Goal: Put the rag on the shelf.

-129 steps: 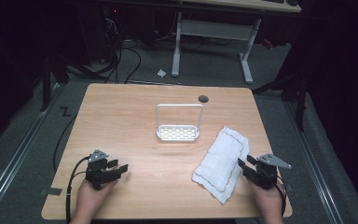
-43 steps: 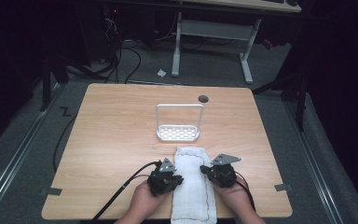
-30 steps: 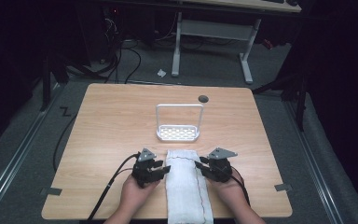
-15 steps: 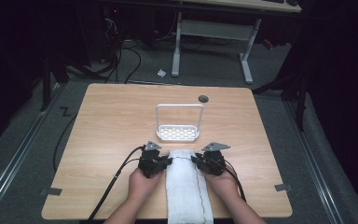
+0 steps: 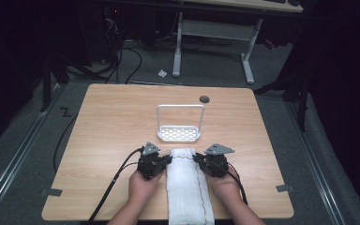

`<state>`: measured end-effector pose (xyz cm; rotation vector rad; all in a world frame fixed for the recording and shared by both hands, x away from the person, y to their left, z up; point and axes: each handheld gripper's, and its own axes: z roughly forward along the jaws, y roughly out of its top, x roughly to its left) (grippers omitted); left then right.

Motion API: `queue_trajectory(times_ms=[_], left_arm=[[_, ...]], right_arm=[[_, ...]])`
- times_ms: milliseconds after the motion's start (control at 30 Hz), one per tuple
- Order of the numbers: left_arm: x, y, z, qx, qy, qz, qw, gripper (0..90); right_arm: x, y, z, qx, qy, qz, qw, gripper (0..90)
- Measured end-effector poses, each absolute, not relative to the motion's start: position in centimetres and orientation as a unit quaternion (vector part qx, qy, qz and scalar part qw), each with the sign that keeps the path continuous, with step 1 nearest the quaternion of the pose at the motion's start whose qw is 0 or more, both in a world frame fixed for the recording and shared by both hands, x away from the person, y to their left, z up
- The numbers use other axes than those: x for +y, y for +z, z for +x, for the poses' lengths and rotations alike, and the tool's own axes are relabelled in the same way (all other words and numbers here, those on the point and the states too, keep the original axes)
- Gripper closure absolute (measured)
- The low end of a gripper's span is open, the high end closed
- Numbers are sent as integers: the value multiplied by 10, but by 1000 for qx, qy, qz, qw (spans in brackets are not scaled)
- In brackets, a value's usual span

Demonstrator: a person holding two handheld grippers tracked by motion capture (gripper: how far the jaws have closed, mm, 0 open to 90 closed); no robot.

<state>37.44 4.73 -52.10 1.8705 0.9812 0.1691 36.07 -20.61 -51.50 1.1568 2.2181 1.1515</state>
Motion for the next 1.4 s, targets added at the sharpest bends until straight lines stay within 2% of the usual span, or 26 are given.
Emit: queue_trajectory(times_ms=[167, 400, 633, 1033, 1400], left_arm=[[53, -507, 366, 385, 88, 764, 510, 846], [62, -490, 363, 390, 87, 755, 520, 851], [71, -466, 360, 382, 110, 743, 538, 852], [82, -416, 361, 358, 151, 728, 565, 854], [84, -388, 365, 338, 184, 717, 581, 855]], right_arm=[[-204, -501, 355, 787, 424, 396, 208, 823], [-198, -478, 348, 782, 440, 377, 227, 822], [-193, -455, 345, 771, 462, 367, 239, 823], [-186, -412, 349, 750, 496, 348, 265, 823], [-184, -382, 353, 732, 519, 336, 286, 823]])
